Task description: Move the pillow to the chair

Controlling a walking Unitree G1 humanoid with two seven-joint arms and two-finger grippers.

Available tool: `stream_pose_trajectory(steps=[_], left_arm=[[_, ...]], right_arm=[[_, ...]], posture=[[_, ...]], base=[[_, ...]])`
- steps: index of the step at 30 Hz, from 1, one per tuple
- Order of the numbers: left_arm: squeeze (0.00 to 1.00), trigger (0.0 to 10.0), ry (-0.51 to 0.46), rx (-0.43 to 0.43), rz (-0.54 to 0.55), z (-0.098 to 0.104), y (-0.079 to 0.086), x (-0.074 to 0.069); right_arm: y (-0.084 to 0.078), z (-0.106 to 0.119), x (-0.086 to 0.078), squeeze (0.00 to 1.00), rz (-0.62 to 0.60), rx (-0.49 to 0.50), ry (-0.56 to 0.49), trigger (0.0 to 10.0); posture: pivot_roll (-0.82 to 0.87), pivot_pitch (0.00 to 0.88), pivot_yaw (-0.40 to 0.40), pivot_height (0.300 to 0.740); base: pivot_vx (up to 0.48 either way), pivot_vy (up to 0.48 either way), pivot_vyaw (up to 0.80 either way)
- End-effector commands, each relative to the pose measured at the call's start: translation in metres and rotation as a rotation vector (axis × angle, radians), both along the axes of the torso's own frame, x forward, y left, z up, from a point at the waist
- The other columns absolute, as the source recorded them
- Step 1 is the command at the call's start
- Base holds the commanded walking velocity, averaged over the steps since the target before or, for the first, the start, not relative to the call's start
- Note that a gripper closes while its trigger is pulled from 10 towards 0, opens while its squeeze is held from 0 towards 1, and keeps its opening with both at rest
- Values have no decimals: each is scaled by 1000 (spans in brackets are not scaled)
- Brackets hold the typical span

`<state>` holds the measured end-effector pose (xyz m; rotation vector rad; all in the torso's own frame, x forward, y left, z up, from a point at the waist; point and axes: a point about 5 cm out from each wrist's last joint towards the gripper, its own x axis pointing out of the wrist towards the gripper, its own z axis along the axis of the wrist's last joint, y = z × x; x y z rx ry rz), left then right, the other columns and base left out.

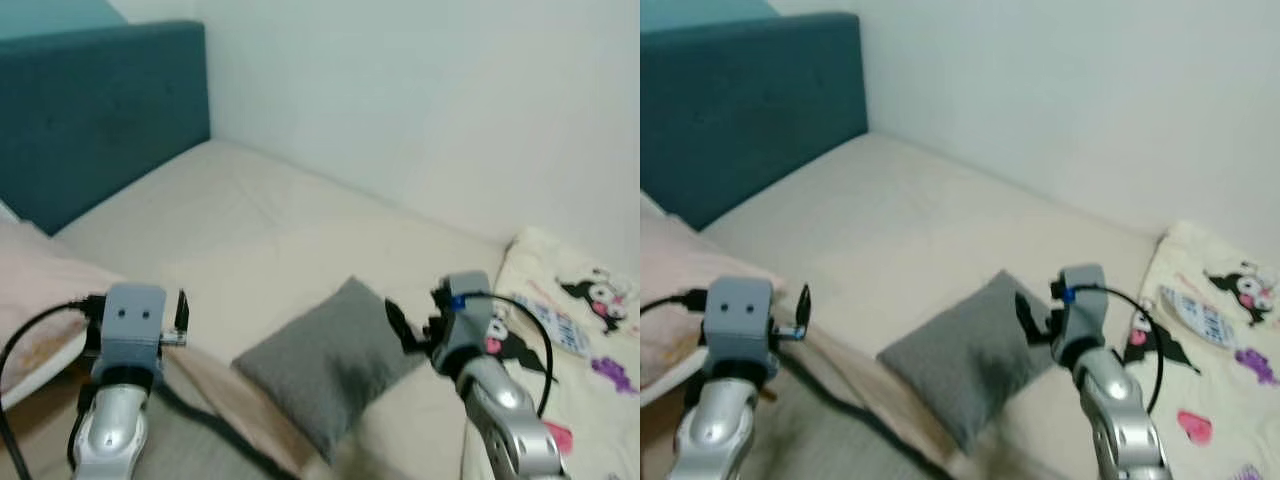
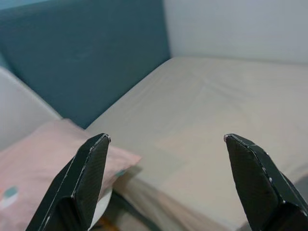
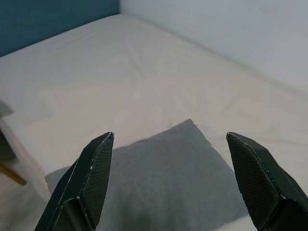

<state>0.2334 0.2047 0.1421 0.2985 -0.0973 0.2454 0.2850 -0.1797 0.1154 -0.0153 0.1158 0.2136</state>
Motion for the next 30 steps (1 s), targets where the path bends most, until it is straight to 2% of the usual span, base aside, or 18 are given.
stream_pose_trajectory(steps=[1, 2, 5, 8, 13, 17, 21, 25, 30], left_arm=[[0, 10000, 17, -8, 10, -5, -2, -1], [0, 10000, 17, -8, 10, -5, -2, -1], [0, 10000, 4, -30, 26, -2, 4, -1], [0, 10000, 2, -31, 27, -2, 4, -1], [0, 10000, -11, 4, 56, 3, 14, 0], [0, 10000, -15, 16, 63, 4, 17, 1], [0, 10000, -28, 59, 52, 8, 18, 4], [0, 10000, -16, 116, 22, 7, 16, 3], [0, 10000, 0, 110, 40, 4, 20, 0]], right_arm=[[-5, -6, 2, 0, -7, 10, 63, 10000], [-5, -6, 2, 0, -7, 10, 63, 10000], [-9, -5, 8, 0, -29, 128, 110, 10000], [-10, -6, 9, 0, -31, 144, 115, 10000], [-20, -16, 10, 0, -105, 243, 194, 10000], [-25, -22, 10, 0, -134, 286, 228, 10000], [-40, -38, 8, 0, -230, 446, 315, 10000], [-45, -37, 12, 0, -243, 465, 310, 10000], [-47, -40, 14, 0, -257, 509, 320, 10000]], posture=[[-2, 0, -122, 731], [-2, 0, -122, 731], [-3, 0, -125, 711], [-3, 0, -125, 696], [-7, 0, -124, 671], [-8, 0, -124, 661], [-8, 0, -125, 641], [-9, 0, -124, 621], [-6, 0, -125, 601]], base=[[0, 0, 0], [0, 0, 0], [0, 0, 0], [0, 0, 0], [0, 0, 0], [0, 0, 0], [0, 0, 0], [0, 0, 0], [0, 0, 0]])
